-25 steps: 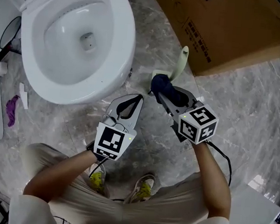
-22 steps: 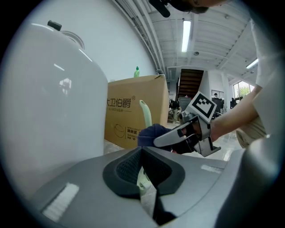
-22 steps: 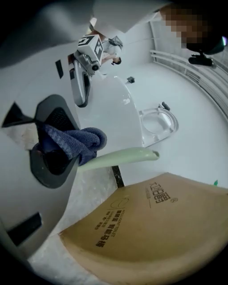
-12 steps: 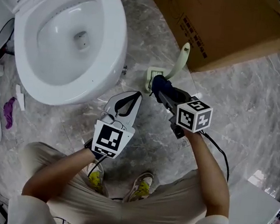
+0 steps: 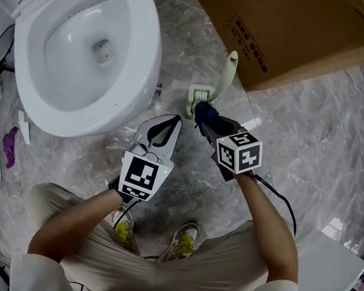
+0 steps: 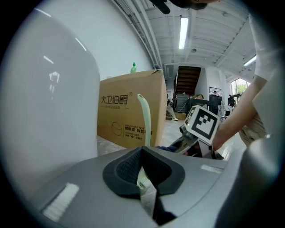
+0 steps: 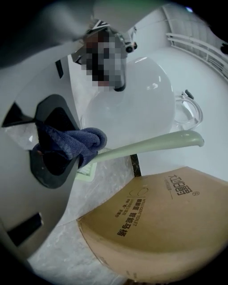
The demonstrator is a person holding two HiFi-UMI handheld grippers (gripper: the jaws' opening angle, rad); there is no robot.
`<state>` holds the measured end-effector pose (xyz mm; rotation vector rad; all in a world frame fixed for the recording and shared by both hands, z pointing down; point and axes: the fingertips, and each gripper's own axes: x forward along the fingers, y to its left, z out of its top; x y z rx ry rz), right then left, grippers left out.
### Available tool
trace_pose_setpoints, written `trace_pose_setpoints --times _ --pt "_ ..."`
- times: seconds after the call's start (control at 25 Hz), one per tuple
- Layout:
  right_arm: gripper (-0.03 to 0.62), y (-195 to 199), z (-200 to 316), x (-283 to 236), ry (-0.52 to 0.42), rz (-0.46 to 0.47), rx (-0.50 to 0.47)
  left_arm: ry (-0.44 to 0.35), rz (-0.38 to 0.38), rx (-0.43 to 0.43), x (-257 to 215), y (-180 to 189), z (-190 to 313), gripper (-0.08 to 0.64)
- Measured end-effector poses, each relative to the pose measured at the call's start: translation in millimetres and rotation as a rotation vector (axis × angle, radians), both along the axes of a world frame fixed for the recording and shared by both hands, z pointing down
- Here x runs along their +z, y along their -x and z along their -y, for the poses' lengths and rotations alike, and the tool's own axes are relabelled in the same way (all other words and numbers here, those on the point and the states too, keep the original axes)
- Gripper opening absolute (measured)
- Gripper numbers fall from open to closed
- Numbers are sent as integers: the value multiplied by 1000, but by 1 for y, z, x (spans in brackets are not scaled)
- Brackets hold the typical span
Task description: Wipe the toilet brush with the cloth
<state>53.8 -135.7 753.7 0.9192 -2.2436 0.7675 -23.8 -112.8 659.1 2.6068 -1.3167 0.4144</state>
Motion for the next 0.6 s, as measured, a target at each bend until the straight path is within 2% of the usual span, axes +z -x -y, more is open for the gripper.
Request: trace_pose_setpoints --times 0.12,0.24,0.48,0.6 --pt "101 -9 -13 28 -58 -105 86 15 3 -11 6 4 2 0" --pt "101 -15 -23 43 -144 -206 93 24 2 -12 9 1 2 0" --pt "101 -7 -6 -8 -395 -235 63 18 -1 -6 9 -5 10 0" --pt "101 1 0 -20 -448 -273 21 22 -2 -11 8 -3 11 0"
